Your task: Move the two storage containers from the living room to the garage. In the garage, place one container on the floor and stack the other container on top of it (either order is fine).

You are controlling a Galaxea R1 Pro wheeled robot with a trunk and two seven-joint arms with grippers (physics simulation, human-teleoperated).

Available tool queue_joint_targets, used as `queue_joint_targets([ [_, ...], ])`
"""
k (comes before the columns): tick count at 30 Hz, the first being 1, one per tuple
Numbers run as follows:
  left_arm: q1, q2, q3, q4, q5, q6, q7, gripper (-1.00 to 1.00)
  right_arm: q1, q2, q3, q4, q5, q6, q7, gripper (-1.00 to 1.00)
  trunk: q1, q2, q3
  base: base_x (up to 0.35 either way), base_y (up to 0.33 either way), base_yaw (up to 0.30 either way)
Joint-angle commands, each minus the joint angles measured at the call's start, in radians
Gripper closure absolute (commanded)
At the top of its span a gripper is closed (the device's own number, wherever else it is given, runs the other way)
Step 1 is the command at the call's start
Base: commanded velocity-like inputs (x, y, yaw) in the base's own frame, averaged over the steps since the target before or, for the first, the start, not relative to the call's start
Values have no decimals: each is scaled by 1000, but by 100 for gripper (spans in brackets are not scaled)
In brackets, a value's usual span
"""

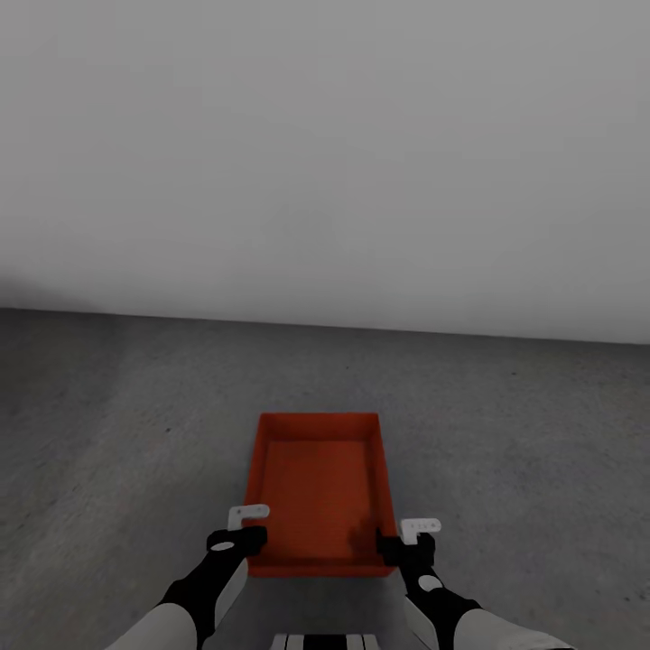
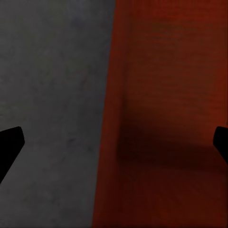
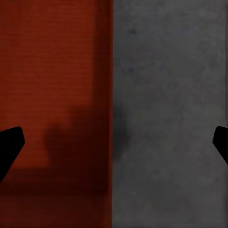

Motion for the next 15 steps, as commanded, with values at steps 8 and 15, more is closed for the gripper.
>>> queue_joint_targets([
  [8, 0, 0, 2, -1, 4, 6, 2, -100, -1, 1, 9, 1, -7, -2, -6, -100, -31, 56, 24, 0, 0, 0],
  [15, 0, 0, 2, -1, 6, 6, 1, -100, -1, 1, 8, 1, -10, -3, -6, -100, -58, 105, 46, 0, 0, 0],
])
